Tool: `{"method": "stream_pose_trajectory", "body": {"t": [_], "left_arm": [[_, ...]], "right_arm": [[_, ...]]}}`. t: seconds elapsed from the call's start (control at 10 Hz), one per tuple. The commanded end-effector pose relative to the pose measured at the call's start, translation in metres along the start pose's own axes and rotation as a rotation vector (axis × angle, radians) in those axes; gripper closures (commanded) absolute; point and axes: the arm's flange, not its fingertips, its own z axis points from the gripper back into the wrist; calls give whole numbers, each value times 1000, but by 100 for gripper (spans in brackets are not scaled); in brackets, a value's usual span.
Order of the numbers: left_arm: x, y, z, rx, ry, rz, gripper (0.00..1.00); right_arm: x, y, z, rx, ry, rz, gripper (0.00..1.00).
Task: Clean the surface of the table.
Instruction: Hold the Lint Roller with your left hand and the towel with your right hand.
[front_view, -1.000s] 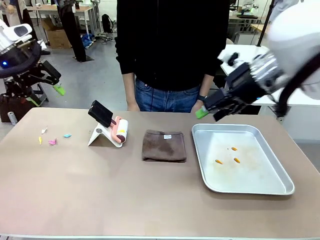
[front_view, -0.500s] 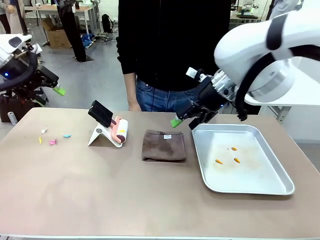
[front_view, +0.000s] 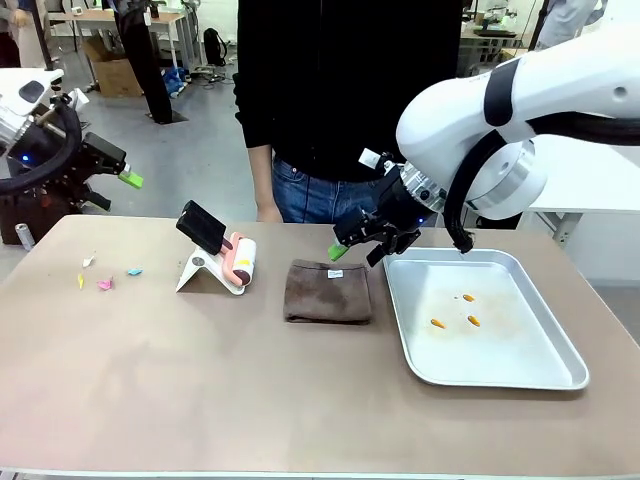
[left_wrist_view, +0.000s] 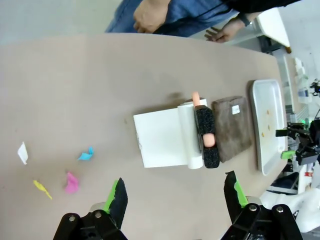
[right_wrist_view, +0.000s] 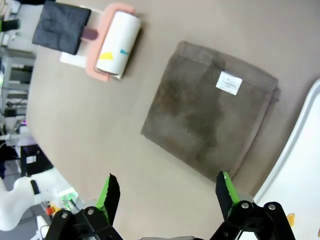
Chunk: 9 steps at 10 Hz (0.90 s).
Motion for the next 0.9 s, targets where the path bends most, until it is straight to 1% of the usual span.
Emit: {"method": "stream_pose_trajectory", "body": {"t": [0.0, 0.7, 0.8], "left_arm": [[1, -3, 4, 29, 15, 13, 0], [1, -3, 4, 29, 15, 13, 0], [0, 0, 1, 21, 14, 4, 0]], "right_arm": [[-1, 2, 6, 22, 3, 10, 0], [-1, 2, 6, 22, 3, 10, 0], [-1, 2, 2, 6, 6, 3, 0]]}}
